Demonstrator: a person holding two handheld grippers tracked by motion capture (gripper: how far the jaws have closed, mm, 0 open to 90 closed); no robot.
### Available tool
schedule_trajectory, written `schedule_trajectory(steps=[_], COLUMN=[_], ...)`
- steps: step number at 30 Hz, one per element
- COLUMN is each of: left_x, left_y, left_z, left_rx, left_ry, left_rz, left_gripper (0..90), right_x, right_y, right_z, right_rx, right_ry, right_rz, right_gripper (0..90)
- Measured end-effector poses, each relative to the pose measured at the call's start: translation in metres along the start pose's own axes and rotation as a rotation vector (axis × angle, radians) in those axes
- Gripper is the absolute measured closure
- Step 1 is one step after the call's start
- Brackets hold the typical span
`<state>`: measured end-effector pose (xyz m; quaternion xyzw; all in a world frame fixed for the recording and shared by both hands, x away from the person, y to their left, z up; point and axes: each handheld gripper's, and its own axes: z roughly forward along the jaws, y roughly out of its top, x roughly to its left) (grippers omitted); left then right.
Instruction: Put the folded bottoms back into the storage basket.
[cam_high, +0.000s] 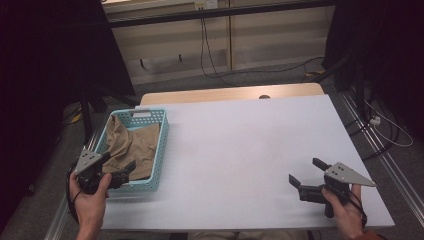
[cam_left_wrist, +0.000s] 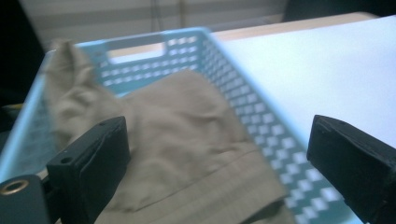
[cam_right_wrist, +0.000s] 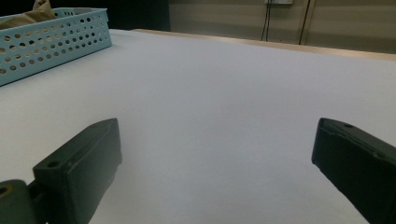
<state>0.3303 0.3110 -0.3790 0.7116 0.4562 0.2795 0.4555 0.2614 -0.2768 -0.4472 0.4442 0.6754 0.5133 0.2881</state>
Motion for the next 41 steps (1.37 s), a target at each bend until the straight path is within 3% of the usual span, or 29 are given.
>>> schedule_trajectory(steps=[2,6,10,12,19,21,25,29,33,36,38,41], left_x=[-0.007,-0.021,-0.037,-0.047,-0.071,-0.074,-0.08,-0.082,-0.082,-0.083,-0.084,-0.085], left_y=[0.002,0.003,0.001,0.0,-0.011,-0.014,-0.022,-0.026,-0.028,-0.028,-0.029,-0.029], left_z=[0.001,0.008,0.014,0.018,0.023,0.024,0.022,0.021,0.025,0.027,0.028,0.03], left_rx=[-0.02,-0.042,-0.065,-0.05,-0.058,-0.05,-0.041,-0.057,-0.039,-0.033,-0.022,-0.025], left_ry=[-0.001,-0.041,-0.049,-0.083,-0.116,-0.149,-0.155,-0.15,-0.151,-0.158,-0.129,-0.149], left_rz=[0.015,0.012,-0.002,0.013,0.038,0.042,0.054,0.033,0.059,0.056,0.085,0.07], left_gripper=[5.9,5.1,5.1,5.1,5.1,5.1,5.0,4.8,4.3,4.3,4.4,4.4], right_x=[0.0,0.0,0.001,0.001,0.001,0.002,0.002,0.002,0.002,0.001,0.0,0.0], right_y=[0.0,0.0,0.0,0.0,0.0,0.0,0.0,0.0,0.0,-0.001,0.0,-0.001], right_z=[0.0,0.0,-0.001,-0.001,-0.002,-0.003,-0.003,-0.004,-0.006,-0.006,-0.006,-0.006], right_rx=[0.0,-0.006,-0.011,-0.015,-0.019,-0.021,-0.02,-0.022,-0.028,-0.023,-0.028,-0.024], right_ry=[0.001,0.0,0.004,0.004,0.004,0.004,0.005,0.001,-0.008,-0.011,-0.018,-0.015], right_rz=[0.0,0.002,0.006,0.006,0.004,0.005,0.001,0.0,-0.01,0.0,0.005,-0.002], right_gripper=[1.6,1.6,1.6,1.6,1.6,1.6,1.6,1.6,1.4,1.4,1.4,1.5])
